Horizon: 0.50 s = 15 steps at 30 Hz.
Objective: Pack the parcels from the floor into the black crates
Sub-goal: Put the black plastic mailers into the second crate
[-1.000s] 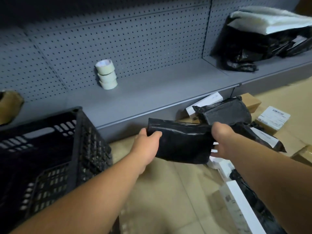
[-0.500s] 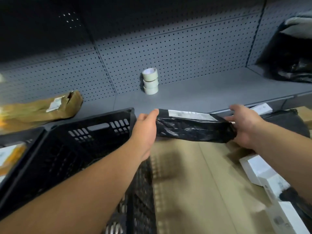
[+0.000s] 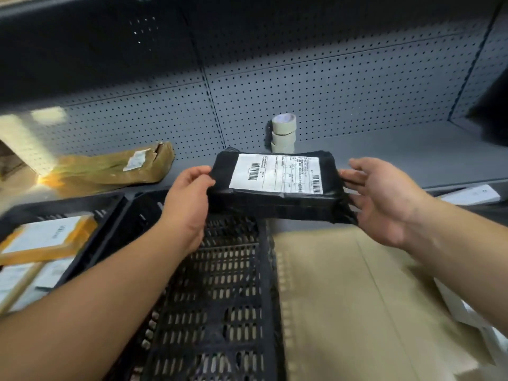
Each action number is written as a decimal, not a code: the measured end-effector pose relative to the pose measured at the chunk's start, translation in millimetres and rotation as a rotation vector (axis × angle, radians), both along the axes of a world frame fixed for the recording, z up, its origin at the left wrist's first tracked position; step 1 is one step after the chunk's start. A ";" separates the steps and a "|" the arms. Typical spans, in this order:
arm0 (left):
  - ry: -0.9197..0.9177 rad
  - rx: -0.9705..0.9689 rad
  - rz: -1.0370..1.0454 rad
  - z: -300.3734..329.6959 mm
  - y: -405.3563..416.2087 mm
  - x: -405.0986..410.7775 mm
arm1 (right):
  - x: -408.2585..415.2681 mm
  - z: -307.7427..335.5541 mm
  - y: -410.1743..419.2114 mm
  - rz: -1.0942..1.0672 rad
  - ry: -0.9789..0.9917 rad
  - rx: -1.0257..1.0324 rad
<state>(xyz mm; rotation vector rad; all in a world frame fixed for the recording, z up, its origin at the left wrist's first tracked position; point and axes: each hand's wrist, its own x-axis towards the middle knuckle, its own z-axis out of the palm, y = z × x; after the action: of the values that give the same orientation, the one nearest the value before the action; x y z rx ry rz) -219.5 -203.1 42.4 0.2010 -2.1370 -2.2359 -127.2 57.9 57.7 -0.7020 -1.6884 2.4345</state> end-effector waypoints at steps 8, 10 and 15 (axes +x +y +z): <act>0.036 0.093 0.172 -7.1 -86.0 -9.7 | -13.2 13.0 -92.9 0.177 0.020 -0.032; 0.018 0.091 0.187 -12.4 -104.1 -12.4 | -18.6 11.0 -114.0 0.212 0.008 -0.029; -0.090 0.026 0.212 -39.3 -132.5 -17.7 | -43.2 -6.4 -161.7 0.252 -0.094 -0.001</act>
<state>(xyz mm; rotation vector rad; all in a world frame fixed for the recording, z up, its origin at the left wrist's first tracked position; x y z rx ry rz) -237.2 -335.5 3.1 0.5127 -2.0196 -2.1726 -170.5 -103.7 51.3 -0.6483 -1.9190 2.6037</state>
